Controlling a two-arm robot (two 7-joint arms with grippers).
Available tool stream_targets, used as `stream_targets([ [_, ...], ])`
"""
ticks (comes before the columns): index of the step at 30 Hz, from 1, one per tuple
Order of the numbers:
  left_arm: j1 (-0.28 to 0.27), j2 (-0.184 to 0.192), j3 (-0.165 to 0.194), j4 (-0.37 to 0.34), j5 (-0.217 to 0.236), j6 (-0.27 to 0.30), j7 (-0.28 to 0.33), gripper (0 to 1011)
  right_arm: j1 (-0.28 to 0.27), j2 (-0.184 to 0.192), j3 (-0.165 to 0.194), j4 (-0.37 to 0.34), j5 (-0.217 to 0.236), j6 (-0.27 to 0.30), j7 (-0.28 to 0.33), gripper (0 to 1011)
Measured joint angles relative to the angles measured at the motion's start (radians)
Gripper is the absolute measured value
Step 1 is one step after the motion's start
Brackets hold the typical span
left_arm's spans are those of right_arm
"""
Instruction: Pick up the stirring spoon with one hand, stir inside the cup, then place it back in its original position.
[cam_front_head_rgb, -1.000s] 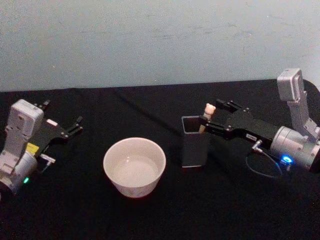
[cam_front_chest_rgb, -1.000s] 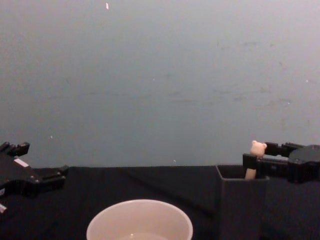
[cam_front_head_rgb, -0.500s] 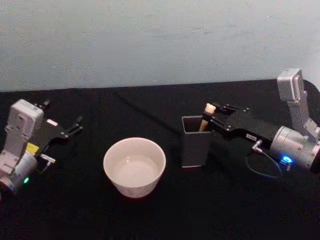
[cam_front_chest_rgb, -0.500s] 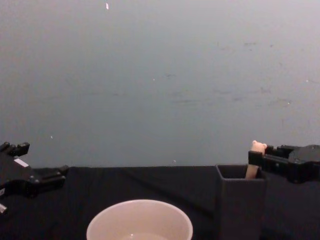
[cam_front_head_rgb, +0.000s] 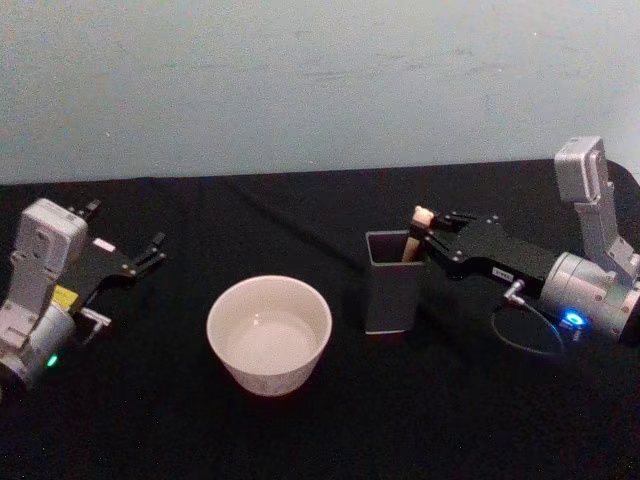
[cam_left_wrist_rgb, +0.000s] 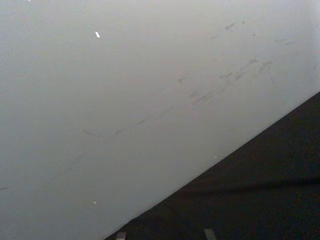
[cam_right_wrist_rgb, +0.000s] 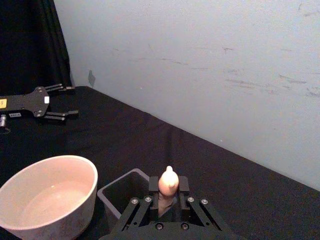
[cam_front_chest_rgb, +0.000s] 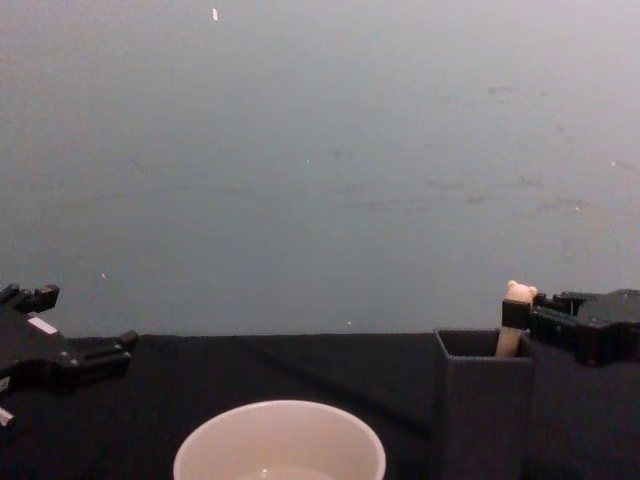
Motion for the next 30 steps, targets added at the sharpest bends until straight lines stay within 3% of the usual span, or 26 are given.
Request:
stream_targets([
  [16,0.000,0.000,0.000,0.000,0.000,0.000,0.000,1002,0.000,0.000,0.000,0.000,0.000,0.000,0.000,221],
  [30,0.000,0.000,0.000,0.000,0.000,0.000,0.000,1001,0.009,0.021,0.010,-0.026,0.083,0.047,0.025,221],
])
